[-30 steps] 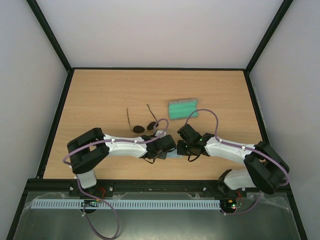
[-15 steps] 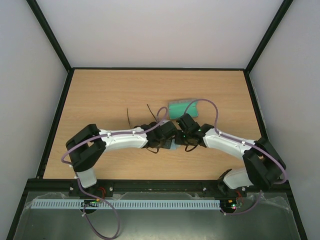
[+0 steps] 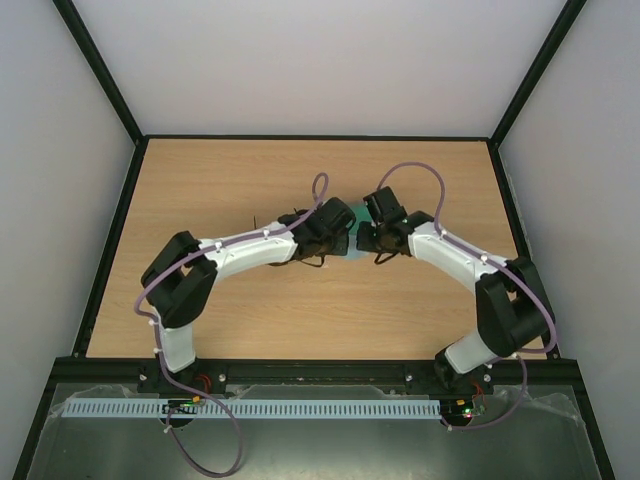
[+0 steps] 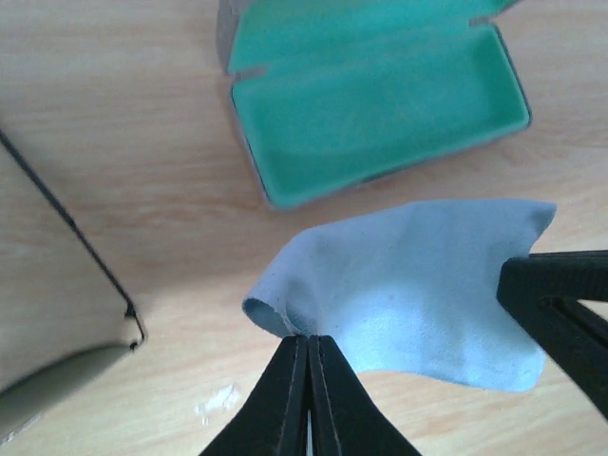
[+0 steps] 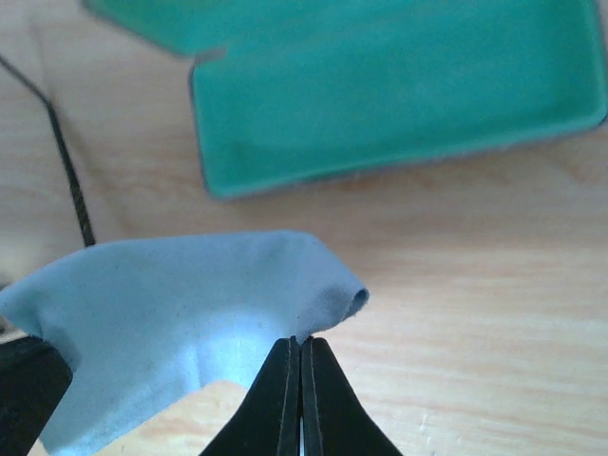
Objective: Organize the sunglasses
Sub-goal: Place the glasses cleaning cloth in the sunglasses case.
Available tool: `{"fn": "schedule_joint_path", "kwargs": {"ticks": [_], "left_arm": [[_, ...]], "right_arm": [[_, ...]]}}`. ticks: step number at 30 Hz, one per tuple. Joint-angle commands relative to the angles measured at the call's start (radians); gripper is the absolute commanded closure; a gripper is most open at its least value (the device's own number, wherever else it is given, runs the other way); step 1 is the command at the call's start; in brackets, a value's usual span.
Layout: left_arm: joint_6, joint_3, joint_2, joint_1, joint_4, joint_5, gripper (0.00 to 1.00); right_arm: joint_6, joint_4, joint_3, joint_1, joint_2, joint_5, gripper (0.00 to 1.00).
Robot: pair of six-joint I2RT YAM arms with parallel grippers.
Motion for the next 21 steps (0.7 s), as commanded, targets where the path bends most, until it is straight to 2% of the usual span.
{"fn": "schedule_joint_path", "kwargs": {"ticks": [1,6,12,21], "left_arm": [[0.034,0.066,0.059,0.037,0.033,0.024,0.98],[0.027,0.127,0.122,0.069,0.079,0.043,0.98],[0.022,0.213,0.192,0.078,0.105,0.044,0.98],[0.026,0.319,0.296,0.092,0.098,0.039,0.98]], "right_arm": [[-0.097,-0.075,0.083,-0.060,0.066,0.018,0.99],[-0.165,-0.092,0.181,-0.120,0.160,0.048,0.99],[-0.230,-0.131,0.311,-0.128,0.279,0.096,0.99],[-0.247,-0.134,0.365,-0.149,0.354,0.116,0.98]]}}
